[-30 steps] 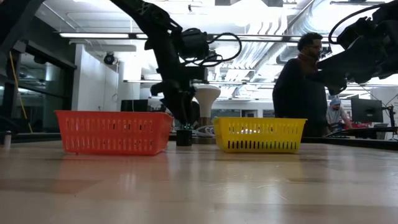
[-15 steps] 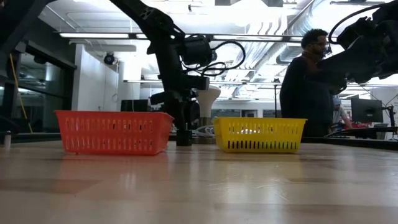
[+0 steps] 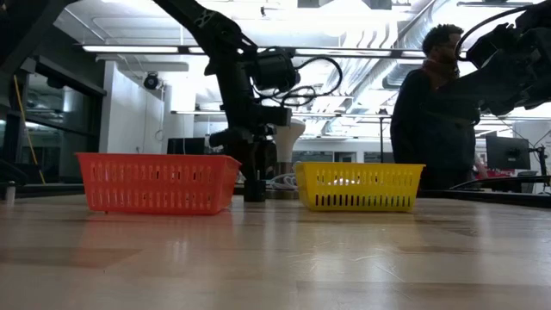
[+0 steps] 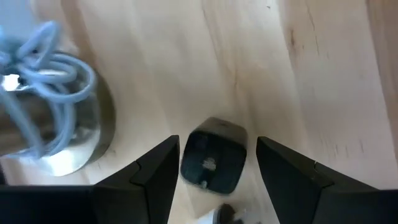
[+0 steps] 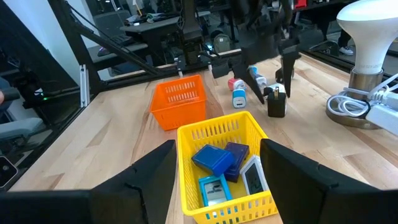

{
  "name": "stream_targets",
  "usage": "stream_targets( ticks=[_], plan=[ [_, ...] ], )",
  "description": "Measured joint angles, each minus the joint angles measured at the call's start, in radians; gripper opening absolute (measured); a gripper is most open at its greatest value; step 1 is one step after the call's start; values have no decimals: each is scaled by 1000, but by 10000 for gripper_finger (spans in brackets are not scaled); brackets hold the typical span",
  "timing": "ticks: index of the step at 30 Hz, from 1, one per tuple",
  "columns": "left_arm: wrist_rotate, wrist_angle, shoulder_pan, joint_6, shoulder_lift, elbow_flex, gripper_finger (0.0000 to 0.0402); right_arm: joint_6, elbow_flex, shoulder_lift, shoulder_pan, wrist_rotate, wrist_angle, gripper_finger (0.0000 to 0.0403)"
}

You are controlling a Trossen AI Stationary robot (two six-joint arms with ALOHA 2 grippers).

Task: Pick & Place Office items
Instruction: Put the right black charger adapter into the orange bin

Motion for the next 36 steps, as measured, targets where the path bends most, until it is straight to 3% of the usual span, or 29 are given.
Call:
stream_targets(
  ticks=[36],
  plan=[
    [2,-25,4,-61,20,0,191,0,0,0,0,0,0,220]
  ],
)
